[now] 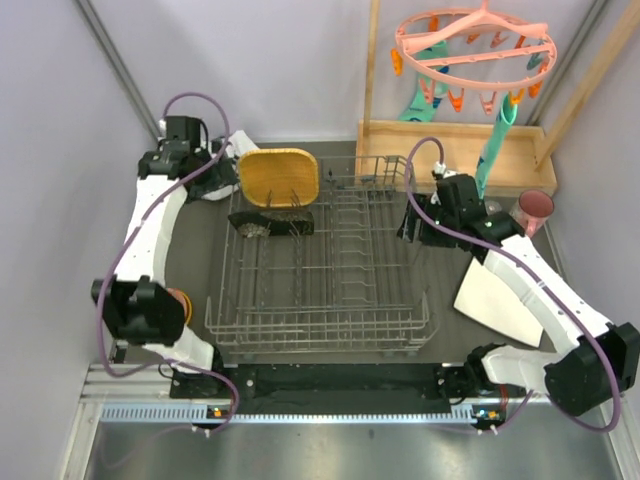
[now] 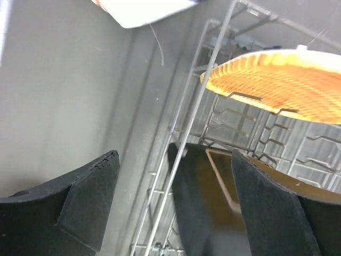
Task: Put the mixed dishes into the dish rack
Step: Grab a plate with the right arm
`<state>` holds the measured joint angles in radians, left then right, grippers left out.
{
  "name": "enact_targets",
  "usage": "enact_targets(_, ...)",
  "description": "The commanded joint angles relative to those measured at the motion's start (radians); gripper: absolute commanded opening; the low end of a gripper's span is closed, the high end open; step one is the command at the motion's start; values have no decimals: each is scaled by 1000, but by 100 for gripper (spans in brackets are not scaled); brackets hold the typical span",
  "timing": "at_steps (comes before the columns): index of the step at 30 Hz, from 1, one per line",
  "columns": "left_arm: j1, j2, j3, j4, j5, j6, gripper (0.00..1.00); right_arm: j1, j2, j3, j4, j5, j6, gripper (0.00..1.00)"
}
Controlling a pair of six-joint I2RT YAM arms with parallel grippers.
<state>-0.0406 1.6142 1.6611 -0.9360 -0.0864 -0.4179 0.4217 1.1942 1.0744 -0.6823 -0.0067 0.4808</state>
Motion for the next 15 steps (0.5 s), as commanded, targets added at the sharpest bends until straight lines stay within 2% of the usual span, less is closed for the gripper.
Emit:
enact_targets(1, 19, -167, -66, 25, -72, -30, 91, 3, -73, 84, 6, 4, 8, 75)
enact_targets(3, 19, -247, -105, 46, -88, -33, 91, 3, -102, 87, -8, 4, 13, 75)
enact_targets(9, 21, -421, -234, 108, -86, -39, 92, -9, -232, 78, -88, 132, 33, 79)
enact_targets(12, 21, -458, -262, 112, -66, -42, 92, -92, -265, 71, -149, 120, 32, 80)
enact_targets(15, 22, -465, -268, 105, -56, -36, 92, -260, -265, 53, -209, 96, 33, 82)
